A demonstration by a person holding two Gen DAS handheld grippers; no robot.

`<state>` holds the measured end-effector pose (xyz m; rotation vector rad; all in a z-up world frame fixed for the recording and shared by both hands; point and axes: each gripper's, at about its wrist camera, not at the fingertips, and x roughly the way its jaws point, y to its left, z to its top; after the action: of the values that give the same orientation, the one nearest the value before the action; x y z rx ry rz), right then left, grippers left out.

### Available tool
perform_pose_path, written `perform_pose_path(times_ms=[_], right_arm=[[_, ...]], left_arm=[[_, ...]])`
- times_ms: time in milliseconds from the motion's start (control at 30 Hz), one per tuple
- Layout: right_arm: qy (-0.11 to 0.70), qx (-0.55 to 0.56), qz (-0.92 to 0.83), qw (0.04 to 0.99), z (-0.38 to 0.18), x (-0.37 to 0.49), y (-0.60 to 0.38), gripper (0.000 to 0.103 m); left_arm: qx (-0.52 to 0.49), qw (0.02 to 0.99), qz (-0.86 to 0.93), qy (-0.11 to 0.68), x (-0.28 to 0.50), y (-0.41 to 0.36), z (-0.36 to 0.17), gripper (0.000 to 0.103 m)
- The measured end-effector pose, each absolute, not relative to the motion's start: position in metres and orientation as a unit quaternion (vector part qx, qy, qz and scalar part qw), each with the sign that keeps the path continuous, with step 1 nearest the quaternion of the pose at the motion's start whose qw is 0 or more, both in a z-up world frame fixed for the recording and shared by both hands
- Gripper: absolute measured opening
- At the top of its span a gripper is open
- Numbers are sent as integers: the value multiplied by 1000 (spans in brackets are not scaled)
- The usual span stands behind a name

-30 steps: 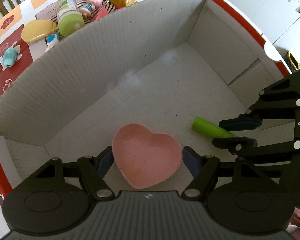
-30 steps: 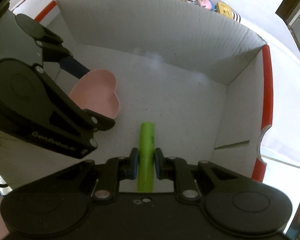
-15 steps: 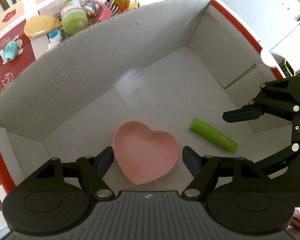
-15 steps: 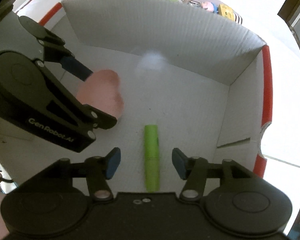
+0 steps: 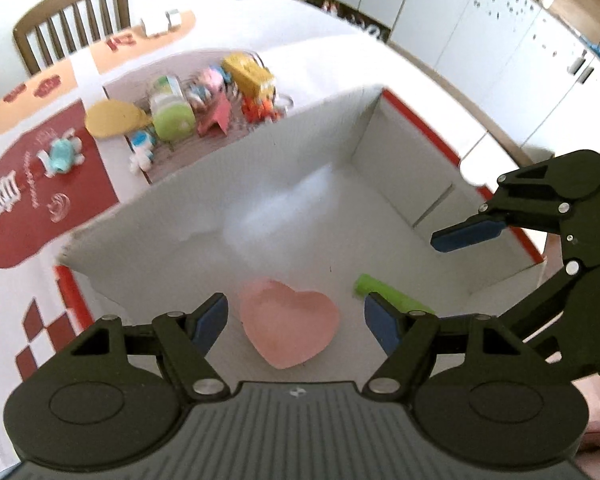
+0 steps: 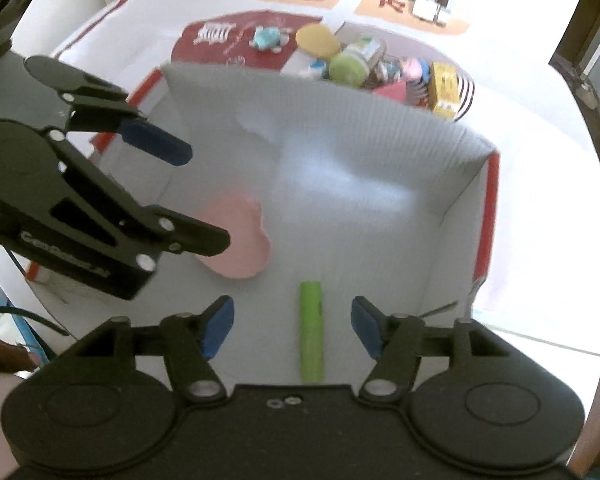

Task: Organize rigid objects
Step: 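Lift both tools out of the box back toward the pile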

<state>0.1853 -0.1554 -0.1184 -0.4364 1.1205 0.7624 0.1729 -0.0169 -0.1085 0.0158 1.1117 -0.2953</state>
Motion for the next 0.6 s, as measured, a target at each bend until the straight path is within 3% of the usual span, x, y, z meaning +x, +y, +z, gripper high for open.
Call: perform_pose_path(times_ms=[333, 400, 600], right_arm=[[473, -181, 359, 784, -66, 195, -160, 82], [463, -177, 359, 791, -55, 202, -161, 84], [439, -166, 353, 810, -35, 233, -162, 88]], left_arm=[[-10, 875, -116, 470, 166, 18, -60, 75], [-13, 882, -108, 459, 167, 26, -52, 81], [-28, 895, -73, 438, 184, 53, -37, 84]])
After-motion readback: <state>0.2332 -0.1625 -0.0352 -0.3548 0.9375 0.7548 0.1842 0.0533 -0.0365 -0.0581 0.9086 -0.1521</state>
